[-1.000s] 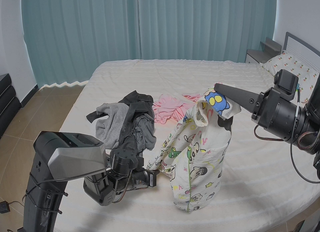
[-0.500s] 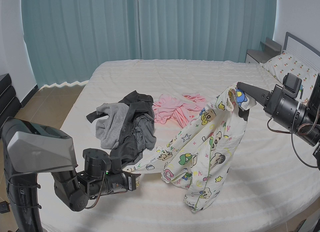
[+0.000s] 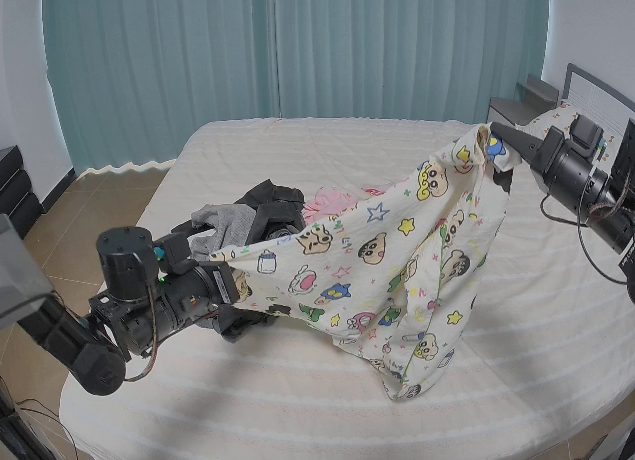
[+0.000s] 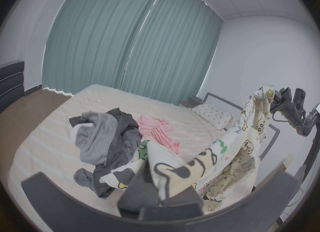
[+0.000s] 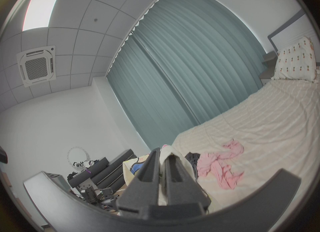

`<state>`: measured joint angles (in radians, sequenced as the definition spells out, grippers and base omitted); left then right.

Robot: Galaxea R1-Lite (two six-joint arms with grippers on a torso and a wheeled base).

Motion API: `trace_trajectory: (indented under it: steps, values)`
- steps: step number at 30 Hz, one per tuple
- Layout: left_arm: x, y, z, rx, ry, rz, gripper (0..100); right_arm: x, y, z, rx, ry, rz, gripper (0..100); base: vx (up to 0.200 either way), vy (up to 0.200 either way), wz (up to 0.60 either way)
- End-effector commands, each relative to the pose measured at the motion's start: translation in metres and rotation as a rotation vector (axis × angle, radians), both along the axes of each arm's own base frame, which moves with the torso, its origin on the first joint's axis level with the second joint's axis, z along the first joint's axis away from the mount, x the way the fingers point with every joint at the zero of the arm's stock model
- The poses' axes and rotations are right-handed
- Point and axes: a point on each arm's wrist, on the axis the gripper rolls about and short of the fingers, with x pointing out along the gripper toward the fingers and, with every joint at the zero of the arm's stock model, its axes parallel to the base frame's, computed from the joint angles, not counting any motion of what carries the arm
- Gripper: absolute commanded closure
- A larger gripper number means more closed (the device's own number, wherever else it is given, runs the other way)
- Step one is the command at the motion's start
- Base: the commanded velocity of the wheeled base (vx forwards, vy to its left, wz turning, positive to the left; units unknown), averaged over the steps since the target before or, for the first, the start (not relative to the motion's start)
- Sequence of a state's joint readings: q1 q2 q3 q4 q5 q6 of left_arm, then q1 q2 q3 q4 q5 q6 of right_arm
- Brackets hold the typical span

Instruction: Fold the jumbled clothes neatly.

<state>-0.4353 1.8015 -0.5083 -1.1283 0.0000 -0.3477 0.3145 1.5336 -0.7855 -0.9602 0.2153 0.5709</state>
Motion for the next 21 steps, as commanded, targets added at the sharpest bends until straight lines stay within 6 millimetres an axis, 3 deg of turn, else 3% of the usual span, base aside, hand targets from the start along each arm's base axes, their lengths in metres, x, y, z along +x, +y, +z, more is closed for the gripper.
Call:
trace_trajectory:
  steps: [1, 3, 6, 7, 12, 17, 21]
  values:
    - [-0.017, 0.005, 0.073, -0.103, -0.173, 0.001, 100, 0.011, 0.003, 0.024, 0.031, -0.077, -0.023, 100, 0.0, 0.0, 0.0]
    - [-0.019, 0.006, 0.094, -0.147, -0.201, 0.003, 100, 0.012, 0.003, 0.034, 0.043, -0.111, -0.026, 100, 0.0, 0.0, 0.0]
    - [-0.02, 0.007, 0.1, -0.158, -0.208, 0.002, 100, 0.011, 0.003, 0.039, 0.05, -0.127, -0.029, 100, 0.0, 0.0, 0.0]
    - [-0.024, 0.008, 0.11, -0.166, -0.225, 0.003, 100, 0.009, 0.005, 0.049, 0.063, -0.158, -0.022, 100, 0.0, 0.0, 0.0]
    - [-0.035, 0.014, 0.135, -0.207, -0.304, 0.0, 100, 0.004, 0.007, 0.051, 0.072, -0.164, -0.024, 100, 0.0, 0.0, 0.0]
    - [-0.042, 0.014, 0.128, -0.202, -0.284, -0.002, 100, 0.004, 0.007, 0.041, 0.061, -0.134, -0.024, 100, 0.0, 0.0, 0.0]
    - [-0.045, 0.013, 0.106, -0.168, -0.212, 0.03, 100, 0.002, 0.007, 0.012, 0.028, -0.045, -0.021, 100, 0.0, 0.0, 0.0]
